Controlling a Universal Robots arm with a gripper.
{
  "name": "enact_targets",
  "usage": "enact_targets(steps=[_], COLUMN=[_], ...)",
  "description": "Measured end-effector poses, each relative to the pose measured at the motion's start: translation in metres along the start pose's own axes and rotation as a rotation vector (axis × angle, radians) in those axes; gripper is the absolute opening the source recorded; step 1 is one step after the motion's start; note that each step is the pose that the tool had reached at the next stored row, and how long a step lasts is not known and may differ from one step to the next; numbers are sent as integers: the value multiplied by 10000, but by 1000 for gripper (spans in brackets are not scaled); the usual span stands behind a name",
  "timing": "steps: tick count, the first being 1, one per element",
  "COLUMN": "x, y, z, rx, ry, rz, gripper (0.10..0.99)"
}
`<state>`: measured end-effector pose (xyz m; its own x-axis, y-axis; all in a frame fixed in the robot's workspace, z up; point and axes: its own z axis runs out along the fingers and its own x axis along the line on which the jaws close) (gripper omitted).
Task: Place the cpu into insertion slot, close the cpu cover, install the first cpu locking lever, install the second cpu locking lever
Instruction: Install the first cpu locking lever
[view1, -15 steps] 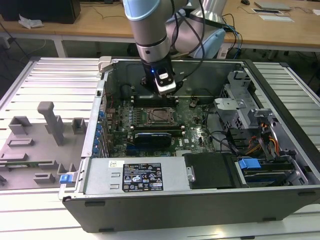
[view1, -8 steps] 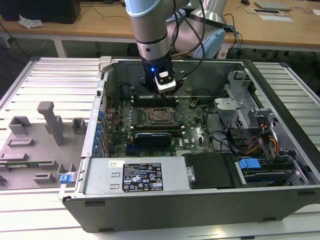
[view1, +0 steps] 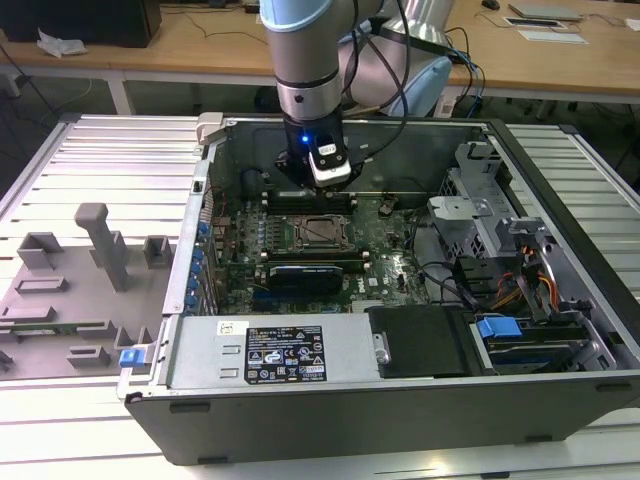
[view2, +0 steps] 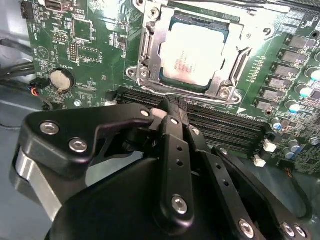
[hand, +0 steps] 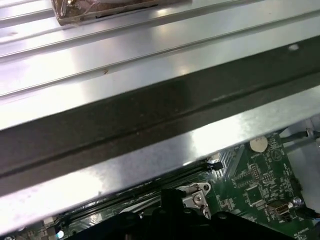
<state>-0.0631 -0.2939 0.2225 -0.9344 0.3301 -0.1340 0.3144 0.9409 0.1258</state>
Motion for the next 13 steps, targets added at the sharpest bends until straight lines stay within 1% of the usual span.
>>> enact_targets(steps=[1,3,4,5,8,9,13], x=[-1,-5,-7,-11,-29,-41,-66], y=[1,-11,-18,-31,-85,-122,-197], z=[1,1,1,0,3,4,6], rx=[18,360,457,520,531,539,566], ry=[5,127,172,213,246,271,351], rz=[-3,-35,-42,-46,-45,-45,-41], gripper=[106,106,106,106,106,106,106])
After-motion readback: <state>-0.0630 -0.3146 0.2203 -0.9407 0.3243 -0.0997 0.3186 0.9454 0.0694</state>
